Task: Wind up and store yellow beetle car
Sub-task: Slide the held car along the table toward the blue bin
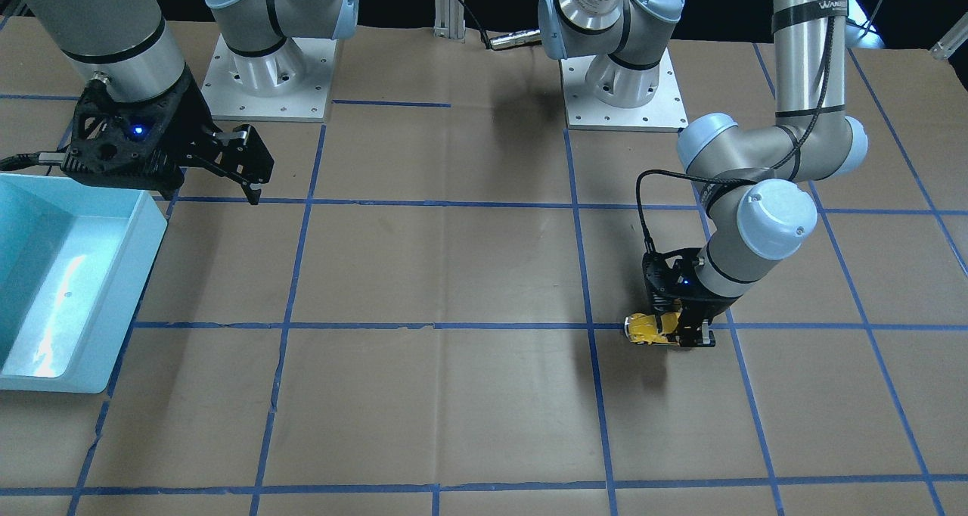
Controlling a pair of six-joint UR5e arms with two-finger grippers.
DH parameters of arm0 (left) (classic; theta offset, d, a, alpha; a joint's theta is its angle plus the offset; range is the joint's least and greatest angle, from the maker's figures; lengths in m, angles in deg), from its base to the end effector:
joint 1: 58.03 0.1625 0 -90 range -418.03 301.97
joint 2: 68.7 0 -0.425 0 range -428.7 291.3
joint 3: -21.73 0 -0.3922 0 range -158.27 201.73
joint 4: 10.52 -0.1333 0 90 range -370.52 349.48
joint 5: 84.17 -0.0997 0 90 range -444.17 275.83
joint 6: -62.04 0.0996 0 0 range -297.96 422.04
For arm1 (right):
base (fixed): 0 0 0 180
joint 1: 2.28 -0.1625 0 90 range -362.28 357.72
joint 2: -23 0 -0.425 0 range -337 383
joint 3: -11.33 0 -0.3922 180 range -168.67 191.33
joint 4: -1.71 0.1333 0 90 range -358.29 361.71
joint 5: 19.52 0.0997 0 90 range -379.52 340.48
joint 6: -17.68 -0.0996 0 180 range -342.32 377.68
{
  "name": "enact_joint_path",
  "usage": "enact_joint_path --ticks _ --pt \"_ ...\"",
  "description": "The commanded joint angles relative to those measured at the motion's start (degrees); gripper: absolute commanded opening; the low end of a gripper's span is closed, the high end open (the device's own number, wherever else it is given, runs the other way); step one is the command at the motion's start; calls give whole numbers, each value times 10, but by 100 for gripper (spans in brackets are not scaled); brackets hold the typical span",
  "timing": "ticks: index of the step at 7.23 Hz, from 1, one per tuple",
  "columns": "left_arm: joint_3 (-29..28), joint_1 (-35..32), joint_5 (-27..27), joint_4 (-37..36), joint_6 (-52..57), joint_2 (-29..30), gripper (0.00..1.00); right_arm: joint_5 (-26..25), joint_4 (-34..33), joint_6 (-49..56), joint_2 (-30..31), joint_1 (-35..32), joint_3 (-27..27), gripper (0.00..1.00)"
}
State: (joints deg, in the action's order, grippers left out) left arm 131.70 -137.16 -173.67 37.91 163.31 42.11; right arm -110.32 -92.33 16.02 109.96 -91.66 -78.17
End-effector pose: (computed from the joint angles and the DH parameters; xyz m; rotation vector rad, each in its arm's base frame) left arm -0.0282 -0.5645 0.2054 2.2245 2.2089 -0.0234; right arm 0.1263 -0.5180 0.4726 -0.0625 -3.1270 0.0411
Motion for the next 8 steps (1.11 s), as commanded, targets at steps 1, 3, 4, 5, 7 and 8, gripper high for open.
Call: enact_joint_path --ticks 1,3,4,5,7,8 --pt "-3 -41 24 3 -5 -2 27 0 1 0 0 2 0 100" --pt "-5 -51 63 3 -72 2 27 3 -1 0 0 -1 -1 100" --pt "-16 -66 71 3 -87 6 27 4 -3 0 0 -1 0 100" --pt "-23 -75 72 3 -103 7 27 5 -2 0 1 -2 0 100" --pt "-24 -79 73 2 -148 8 27 5 -3 0 0 -2 -1 100" --pt "-24 -79 78 2 -151 10 27 4 -1 0 0 -1 -1 100"
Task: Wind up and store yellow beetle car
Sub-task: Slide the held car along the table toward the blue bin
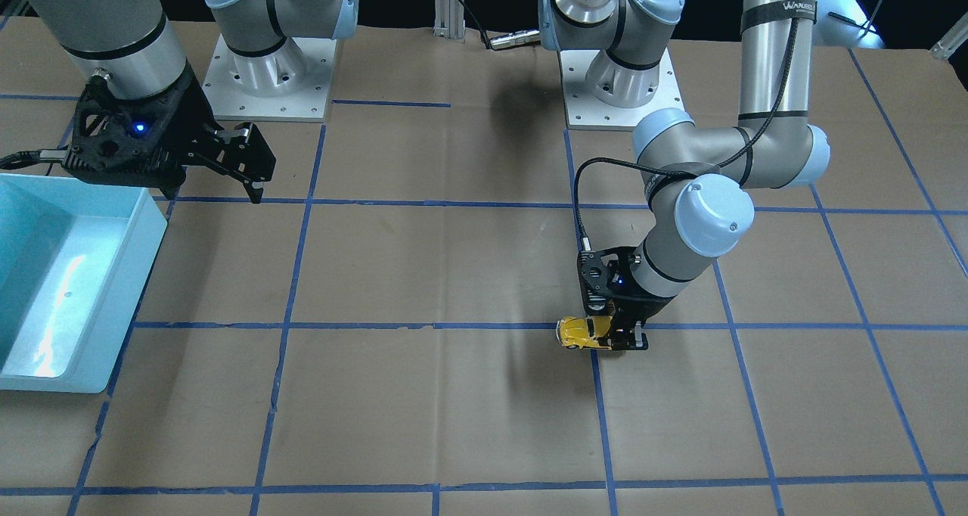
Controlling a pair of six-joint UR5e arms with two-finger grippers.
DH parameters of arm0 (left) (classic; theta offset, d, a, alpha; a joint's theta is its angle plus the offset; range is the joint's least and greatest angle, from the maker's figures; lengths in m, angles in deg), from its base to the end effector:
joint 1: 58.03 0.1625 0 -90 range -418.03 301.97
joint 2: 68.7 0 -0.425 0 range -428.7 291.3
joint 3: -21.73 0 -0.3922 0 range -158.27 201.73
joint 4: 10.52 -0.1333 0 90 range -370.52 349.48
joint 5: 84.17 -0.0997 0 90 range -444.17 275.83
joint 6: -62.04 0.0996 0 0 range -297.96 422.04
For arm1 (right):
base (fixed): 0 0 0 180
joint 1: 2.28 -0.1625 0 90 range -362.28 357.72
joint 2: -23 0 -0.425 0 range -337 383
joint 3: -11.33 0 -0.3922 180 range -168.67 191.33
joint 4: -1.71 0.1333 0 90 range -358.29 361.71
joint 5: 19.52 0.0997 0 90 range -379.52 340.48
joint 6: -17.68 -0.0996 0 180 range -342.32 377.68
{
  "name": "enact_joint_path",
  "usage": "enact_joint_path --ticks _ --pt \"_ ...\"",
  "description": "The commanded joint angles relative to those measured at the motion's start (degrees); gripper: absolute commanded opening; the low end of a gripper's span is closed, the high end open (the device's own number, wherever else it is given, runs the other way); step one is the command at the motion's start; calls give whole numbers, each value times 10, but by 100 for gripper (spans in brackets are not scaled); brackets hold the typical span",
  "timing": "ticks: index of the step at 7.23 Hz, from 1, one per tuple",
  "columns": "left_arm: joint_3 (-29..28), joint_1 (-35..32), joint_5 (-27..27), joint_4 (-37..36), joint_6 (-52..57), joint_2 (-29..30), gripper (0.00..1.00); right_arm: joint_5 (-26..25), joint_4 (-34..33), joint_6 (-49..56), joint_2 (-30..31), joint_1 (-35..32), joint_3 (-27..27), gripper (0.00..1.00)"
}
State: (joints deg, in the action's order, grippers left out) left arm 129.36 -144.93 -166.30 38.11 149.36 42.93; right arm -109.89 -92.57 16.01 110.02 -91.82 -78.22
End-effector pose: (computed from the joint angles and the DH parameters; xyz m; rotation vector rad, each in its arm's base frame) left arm -0.1162 -0.5707 0.2144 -2.0582 -2.2713 0.1894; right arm 0.1285 -0.5177 0.4731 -0.0584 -3.1345 0.0480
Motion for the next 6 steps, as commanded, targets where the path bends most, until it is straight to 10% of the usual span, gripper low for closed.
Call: enact_joint_path --ticks 1,6 --pt "-1 -1 49 -6 -43 3 29 -1 1 0 0 1 0 100" --pt "-1 -4 44 -5 -54 11 29 -6 7 1 0 1 -2 100"
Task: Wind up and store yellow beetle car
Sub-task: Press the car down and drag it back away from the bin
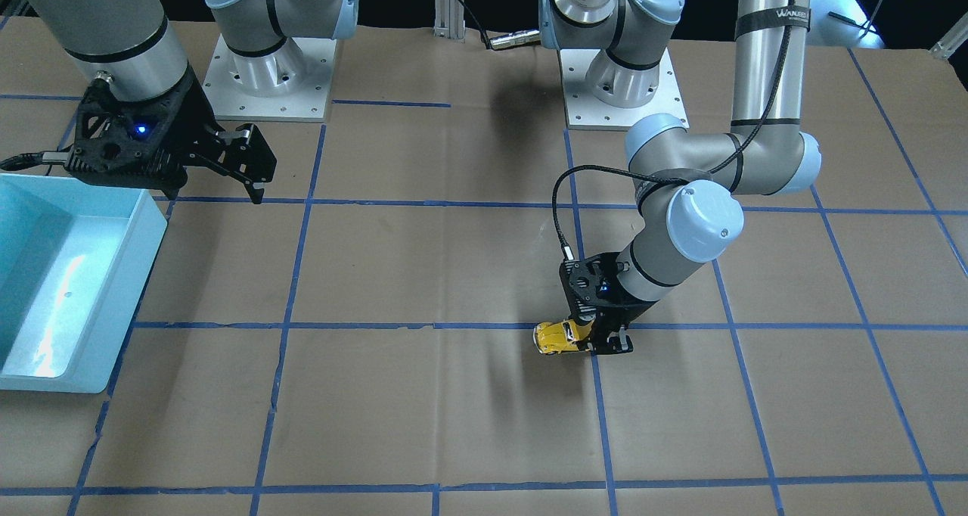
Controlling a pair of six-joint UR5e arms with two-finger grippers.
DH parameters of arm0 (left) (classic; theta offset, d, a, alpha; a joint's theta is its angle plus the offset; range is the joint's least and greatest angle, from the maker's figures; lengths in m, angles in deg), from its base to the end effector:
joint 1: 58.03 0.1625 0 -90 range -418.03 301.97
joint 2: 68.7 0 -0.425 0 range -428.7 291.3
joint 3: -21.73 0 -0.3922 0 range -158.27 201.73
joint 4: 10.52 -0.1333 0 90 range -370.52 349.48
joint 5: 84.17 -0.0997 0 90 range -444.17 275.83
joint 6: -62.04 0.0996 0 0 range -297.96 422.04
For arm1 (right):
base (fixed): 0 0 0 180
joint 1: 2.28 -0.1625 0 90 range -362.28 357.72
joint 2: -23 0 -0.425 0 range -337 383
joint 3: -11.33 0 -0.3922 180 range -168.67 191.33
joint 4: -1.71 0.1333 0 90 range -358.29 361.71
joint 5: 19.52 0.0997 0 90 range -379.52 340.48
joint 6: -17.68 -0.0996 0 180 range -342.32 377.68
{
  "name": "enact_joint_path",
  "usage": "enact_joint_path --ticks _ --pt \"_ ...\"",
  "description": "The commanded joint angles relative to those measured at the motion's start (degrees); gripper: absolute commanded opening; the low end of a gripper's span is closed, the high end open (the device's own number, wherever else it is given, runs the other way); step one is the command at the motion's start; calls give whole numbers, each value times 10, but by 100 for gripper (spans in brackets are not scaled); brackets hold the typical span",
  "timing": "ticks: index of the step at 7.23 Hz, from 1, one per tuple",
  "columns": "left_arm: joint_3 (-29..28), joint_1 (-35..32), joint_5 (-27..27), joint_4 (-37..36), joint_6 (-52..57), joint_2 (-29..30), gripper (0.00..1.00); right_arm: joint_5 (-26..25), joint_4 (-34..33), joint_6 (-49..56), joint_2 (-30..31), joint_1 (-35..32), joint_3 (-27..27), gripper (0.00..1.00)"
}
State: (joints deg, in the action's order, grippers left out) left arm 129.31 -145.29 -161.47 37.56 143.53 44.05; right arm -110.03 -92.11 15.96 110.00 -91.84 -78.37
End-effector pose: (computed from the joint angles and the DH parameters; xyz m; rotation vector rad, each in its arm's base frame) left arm -0.1280 -0.5725 0.2062 -1.8973 -2.3046 0.2535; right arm 0.1284 -0.5166 0.4708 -0.0592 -3.1322 0.0308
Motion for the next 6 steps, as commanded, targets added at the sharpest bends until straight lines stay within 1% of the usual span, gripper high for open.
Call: enact_joint_path --ticks 1,2,3,4,6 --pt "0 0 -27 1 6 -1 29 -3 2 0 0 -1 0 100" --pt "0 0 -33 3 6 0 29 0 2 0 0 -1 0 100" --pt "2 0 -57 4 12 0 29 -2 2 0 0 -2 -4 100" --pt "2 1 -64 4 39 1 29 -1 2 0 0 -1 -5 100" --pt "4 1 -65 5 42 0 29 -4 1 1 -3 0 -5 100"
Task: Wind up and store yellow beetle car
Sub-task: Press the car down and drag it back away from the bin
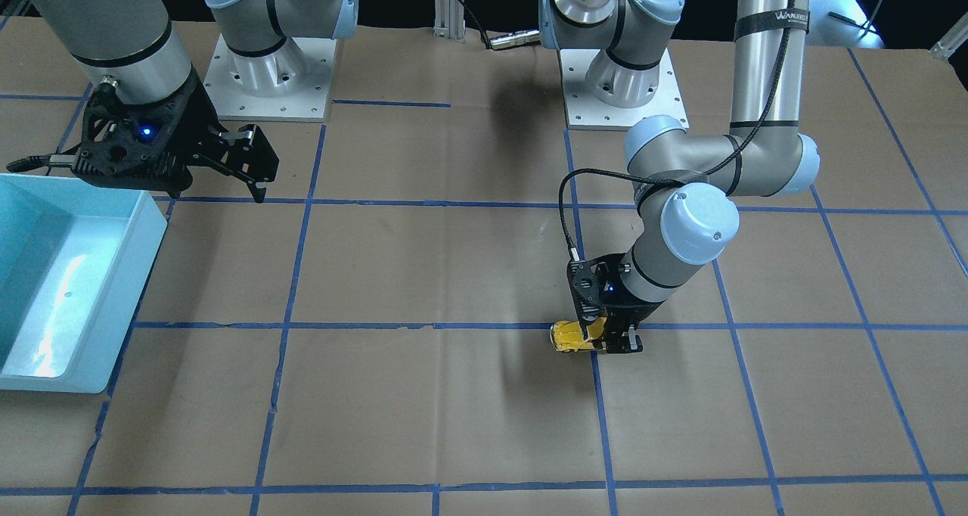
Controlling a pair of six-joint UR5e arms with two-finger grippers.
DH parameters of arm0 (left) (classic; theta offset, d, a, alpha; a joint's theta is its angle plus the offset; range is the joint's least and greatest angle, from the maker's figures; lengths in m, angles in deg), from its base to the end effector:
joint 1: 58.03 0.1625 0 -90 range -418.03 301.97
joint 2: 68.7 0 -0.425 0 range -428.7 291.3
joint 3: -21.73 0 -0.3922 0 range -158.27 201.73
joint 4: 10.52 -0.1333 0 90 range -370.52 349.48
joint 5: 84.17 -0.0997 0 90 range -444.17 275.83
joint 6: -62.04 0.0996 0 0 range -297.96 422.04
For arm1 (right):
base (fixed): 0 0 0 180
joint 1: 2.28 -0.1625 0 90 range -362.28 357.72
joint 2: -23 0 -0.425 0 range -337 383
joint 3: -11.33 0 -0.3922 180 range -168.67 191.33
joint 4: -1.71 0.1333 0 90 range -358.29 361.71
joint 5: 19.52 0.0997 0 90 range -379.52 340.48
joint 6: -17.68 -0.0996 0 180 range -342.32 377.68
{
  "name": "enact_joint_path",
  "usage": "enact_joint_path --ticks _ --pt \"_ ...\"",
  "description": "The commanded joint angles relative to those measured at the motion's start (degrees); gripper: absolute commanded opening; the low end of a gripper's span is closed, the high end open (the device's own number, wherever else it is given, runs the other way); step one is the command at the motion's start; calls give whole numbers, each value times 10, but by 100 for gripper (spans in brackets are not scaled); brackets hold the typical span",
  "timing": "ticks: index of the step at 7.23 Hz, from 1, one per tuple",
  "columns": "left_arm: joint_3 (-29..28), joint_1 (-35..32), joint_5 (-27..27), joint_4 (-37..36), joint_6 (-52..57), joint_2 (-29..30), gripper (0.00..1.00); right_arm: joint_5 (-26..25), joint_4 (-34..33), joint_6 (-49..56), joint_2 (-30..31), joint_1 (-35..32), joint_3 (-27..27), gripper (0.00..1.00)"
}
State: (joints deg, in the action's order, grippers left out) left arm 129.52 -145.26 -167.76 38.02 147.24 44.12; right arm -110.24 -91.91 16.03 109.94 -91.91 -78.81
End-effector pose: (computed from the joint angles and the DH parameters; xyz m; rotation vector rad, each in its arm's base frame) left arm -0.1170 -0.5701 0.2015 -2.0227 -2.3074 0.1357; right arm 0.1287 -0.5155 0.4661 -0.0552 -3.1286 0.0117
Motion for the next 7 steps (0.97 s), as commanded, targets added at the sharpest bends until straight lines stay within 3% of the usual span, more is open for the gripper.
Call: enact_joint_path --ticks 1,7 --pt "2 0 -2 1 6 -1 29 -3 -4 0 -1 -1 -5 100" --pt "14 5 -16 -4 6 -3 29 2 -2 -5 2 0 -7 100"
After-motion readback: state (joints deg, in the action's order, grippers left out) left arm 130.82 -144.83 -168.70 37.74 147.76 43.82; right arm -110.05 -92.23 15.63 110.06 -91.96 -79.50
